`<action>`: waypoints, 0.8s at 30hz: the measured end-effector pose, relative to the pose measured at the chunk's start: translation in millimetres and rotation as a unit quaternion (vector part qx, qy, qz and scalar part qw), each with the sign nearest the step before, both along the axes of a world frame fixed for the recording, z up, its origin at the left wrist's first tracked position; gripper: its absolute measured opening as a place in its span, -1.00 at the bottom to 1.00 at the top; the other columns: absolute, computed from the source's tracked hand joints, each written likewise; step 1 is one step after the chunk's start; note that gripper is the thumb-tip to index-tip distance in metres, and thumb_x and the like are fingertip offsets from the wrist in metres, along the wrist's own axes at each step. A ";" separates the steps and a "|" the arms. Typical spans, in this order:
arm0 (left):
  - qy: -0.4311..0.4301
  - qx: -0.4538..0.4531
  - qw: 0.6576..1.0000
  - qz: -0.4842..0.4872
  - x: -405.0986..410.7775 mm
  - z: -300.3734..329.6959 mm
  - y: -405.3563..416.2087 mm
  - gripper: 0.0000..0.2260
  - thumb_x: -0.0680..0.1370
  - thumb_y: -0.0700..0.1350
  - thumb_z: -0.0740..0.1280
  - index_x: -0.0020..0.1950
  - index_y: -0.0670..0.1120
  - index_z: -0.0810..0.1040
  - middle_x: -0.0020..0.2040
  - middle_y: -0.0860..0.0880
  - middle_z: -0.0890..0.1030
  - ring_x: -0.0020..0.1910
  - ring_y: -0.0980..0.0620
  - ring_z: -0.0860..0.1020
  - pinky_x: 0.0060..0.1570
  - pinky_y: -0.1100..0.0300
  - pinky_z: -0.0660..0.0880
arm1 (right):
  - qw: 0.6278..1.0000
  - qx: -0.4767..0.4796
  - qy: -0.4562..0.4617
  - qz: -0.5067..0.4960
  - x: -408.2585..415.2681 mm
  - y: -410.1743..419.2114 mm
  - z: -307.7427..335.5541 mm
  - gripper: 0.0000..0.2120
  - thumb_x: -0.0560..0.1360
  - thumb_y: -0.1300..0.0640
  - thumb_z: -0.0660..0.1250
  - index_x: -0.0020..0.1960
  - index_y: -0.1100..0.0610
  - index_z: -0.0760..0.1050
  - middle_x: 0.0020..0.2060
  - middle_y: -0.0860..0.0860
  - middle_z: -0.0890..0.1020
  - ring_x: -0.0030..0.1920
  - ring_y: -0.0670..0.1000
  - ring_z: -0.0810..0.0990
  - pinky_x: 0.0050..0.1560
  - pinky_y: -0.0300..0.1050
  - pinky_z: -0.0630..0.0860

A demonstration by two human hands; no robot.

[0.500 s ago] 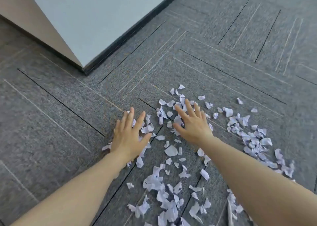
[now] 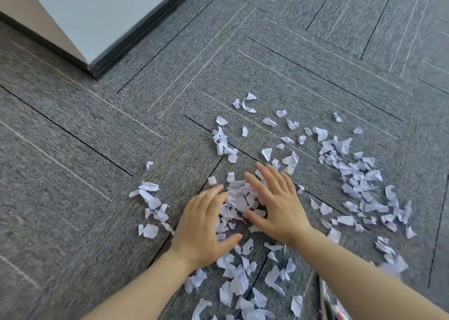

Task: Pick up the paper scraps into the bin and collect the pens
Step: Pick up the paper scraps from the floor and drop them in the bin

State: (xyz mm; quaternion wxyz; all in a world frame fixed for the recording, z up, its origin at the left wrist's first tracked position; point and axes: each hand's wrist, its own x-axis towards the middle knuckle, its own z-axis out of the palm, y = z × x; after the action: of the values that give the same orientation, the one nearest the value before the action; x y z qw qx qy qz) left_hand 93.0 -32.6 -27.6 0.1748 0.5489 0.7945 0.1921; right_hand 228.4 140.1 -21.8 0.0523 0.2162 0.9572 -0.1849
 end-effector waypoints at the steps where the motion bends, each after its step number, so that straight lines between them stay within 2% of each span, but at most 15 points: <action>1: 0.017 -0.014 1.000 -0.007 3.4 -0.4 -1.7 -0.23 0.42 0.38 0.19 0.47 -0.08 0.22 0.46 -0.06 0.30 0.42 -0.04 0.25 0.40 -0.03 0.23 | 1.000 0.018 -0.011 -0.023 -5.3 1.4 -1.9 -0.27 0.48 -0.40 0.07 0.54 -0.22 -0.12 0.58 -0.03 -0.06 0.56 0.06 -0.16 0.51 0.17 -0.13; 3: 0.064 -0.037 0.997 -0.021 7.6 -1.8 1.1 -0.24 0.44 0.36 0.18 0.48 -0.09 0.20 0.38 -0.07 0.38 0.34 -0.07 0.35 0.32 -0.01 0.33 | 0.999 0.042 -0.028 -0.021 -16.4 1.5 -5.3 -0.32 0.50 -0.39 0.04 0.54 -0.19 -0.01 0.57 -0.03 -0.03 0.56 0.08 -0.12 0.51 0.17 -0.13; 5: 0.092 -0.015 0.996 -0.017 6.4 -5.5 7.0 -0.42 0.49 0.25 0.20 0.37 -0.09 0.33 0.20 -0.05 0.48 0.15 -0.06 0.46 0.12 0.04 0.45 | 0.999 0.051 0.002 0.019 -20.3 -3.1 -6.5 -0.50 0.57 -0.24 0.11 0.43 -0.06 0.32 0.50 0.03 0.28 0.49 0.14 0.20 0.44 0.17 0.16; 6: 0.099 0.004 0.995 -0.014 4.6 -6.5 10.2 -0.54 0.52 0.18 0.21 0.28 -0.09 0.40 0.09 -0.03 0.50 0.03 -0.04 0.48 0.00 0.09 0.47 | 0.996 0.067 0.037 0.039 -19.3 -5.1 -7.4 -0.62 0.58 -0.13 0.17 0.31 0.01 0.45 0.38 0.07 0.45 0.34 0.17 0.38 0.31 0.15 0.34; 8: 0.115 0.027 0.993 -0.019 -0.6 -8.1 15.7 -0.72 0.55 0.08 0.21 0.09 -0.09 0.48 -0.09 -0.01 0.50 -0.15 -0.02 0.46 -0.20 0.13 0.44 | 0.991 0.092 0.082 0.056 -14.9 -7.5 -9.6 -0.81 0.54 0.03 0.30 0.12 0.06 0.49 0.09 0.09 0.57 0.00 0.17 0.53 -0.04 0.06 0.50; 10: 0.138 0.034 0.989 -0.033 -6.0 -9.6 19.7 -0.80 0.57 0.01 0.20 -0.05 -0.09 0.50 -0.22 -0.01 0.50 -0.26 -0.02 0.45 -0.33 0.13 0.41 | 0.992 0.086 0.073 0.056 -11.5 -8.0 -7.8 -0.82 0.47 0.14 0.39 0.04 0.10 0.44 -0.13 0.06 0.56 -0.22 0.12 0.53 -0.33 -0.02 0.46; 12: 0.151 0.026 0.987 -0.044 -10.2 -5.9 23.6 -0.79 0.57 -0.03 0.18 -0.17 -0.08 0.49 -0.33 0.01 0.49 -0.37 0.01 0.45 -0.45 0.17 0.39 | 0.993 0.086 0.033 0.069 -8.7 -7.4 -5.4 -0.73 0.37 0.24 0.44 -0.02 0.11 0.40 -0.27 0.02 0.53 -0.37 0.08 0.52 -0.54 -0.12 0.27; 14: 0.138 0.016 0.989 -0.043 -13.0 -0.6 27.1 -0.77 0.56 -0.05 0.15 -0.25 -0.07 0.46 -0.44 0.04 0.46 -0.49 0.04 0.43 -0.56 0.24 0.32 | 0.993 0.083 -0.029 0.080 -5.2 -8.2 2.2 -0.72 0.36 0.30 0.41 0.00 0.11 0.41 -0.32 0.00 0.52 -0.47 0.05 0.51 -0.59 -0.16 0.18; 17: 0.064 -0.001 0.998 0.007 -13.2 12.6 29.1 -0.75 0.54 -0.06 0.10 -0.32 -0.06 0.37 -0.52 0.09 0.35 -0.60 0.07 0.34 -0.63 0.33 0.16 | 0.996 0.032 -0.073 0.032 2.7 -3.0 17.6 -0.81 0.54 0.31 0.20 0.12 0.12 0.35 -0.21 0.03 0.55 -0.44 0.09 0.48 -0.56 -0.08 0.35; 20: -0.024 0.031 0.995 0.090 -6.0 40.4 45.0 -0.74 0.56 -0.13 0.20 -0.33 -0.06 0.33 -0.55 0.08 0.30 -0.60 0.08 0.28 -0.62 0.27 0.11 | 0.998 -0.022 -0.039 -0.042 15.8 16.1 56.6 -0.91 0.62 0.22 0.14 0.10 0.11 0.36 -0.22 0.04 0.60 -0.38 0.10 0.52 -0.37 0.07 0.55; 22: -0.093 0.063 0.987 0.115 8.3 74.8 70.7 -0.73 0.57 -0.13 0.23 -0.34 -0.11 0.37 -0.56 -0.04 0.37 -0.59 0.08 0.25 -0.59 0.23 0.13 | 0.997 -0.042 -0.009 -0.070 31.1 32.9 97.7 -0.94 0.64 0.16 0.13 -0.02 0.11 0.33 -0.32 0.03 0.54 -0.38 0.10 0.51 -0.35 0.10 0.54; 24: -0.180 0.108 0.972 0.110 31.5 121.2 105.4 -0.71 0.58 -0.09 0.20 -0.35 -0.11 0.36 -0.55 -0.04 0.35 -0.57 0.10 0.22 -0.56 0.22 0.14 | 0.990 -0.061 0.040 -0.117 53.2 48.9 144.5 -0.84 0.65 0.09 0.12 -0.11 0.06 0.28 -0.41 -0.03 0.46 -0.44 0.03 0.43 -0.42 -0.02 0.43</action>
State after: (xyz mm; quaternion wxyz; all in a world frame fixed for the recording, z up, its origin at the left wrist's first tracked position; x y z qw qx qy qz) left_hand 124.5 72.8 93.6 0.2326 0.4303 0.7802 0.3899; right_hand 281.6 189.0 122.7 0.0052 0.3159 0.9134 -0.2566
